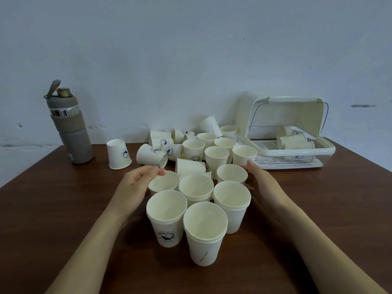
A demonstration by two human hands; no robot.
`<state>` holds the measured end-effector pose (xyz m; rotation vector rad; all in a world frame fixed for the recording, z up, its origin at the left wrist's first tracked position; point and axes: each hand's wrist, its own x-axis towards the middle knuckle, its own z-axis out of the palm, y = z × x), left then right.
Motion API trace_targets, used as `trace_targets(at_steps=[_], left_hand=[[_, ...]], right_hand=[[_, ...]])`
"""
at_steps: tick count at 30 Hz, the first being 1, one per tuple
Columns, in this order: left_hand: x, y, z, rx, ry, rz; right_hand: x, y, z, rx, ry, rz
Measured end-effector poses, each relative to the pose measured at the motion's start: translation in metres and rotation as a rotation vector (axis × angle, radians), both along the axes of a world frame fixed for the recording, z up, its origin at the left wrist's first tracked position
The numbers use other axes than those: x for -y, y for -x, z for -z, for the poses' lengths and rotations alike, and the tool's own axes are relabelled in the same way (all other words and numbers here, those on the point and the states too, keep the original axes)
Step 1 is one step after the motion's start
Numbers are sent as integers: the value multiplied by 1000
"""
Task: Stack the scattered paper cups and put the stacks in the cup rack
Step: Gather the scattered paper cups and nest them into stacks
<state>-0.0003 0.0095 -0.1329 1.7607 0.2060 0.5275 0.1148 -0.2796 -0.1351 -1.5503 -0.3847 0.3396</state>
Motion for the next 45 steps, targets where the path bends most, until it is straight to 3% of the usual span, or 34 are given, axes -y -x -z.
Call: trace_targets(at_steps=[11, 15, 17, 20, 24, 26, 30, 34, 40, 45], left_hand=[[1, 0, 1, -11, -19, 14], [6, -4, -8, 28, 125, -46], [5, -12, -22, 40, 76, -88], [-2, -27, -53, -65, -166, -49], [6, -46, -86, -340, -473, 112], [11, -55, -89, -441, -538, 161], [14, -67, -82, -530, -538, 218], [11, -70, -77, -592, -499, 214], [10, -77, -67, -577, -454, 227], [4, -84, -61, -447, -437, 159]], right_hand=[[-5, 8, -4, -5, -9, -27], [-4, 4, -5, 72, -35, 103], [-3, -2, -11, 170, -6, 185], [-7, -12, -36, 351, 99, 183], [-23, -28, -74, 571, 305, 126], [-32, -38, -84, 641, 435, 96], [-41, -56, -90, 685, 785, 88], [-42, -60, -86, 647, 987, 32], [-45, -60, -86, 651, 1112, -20], [-49, -58, -81, 644, 1189, -71]])
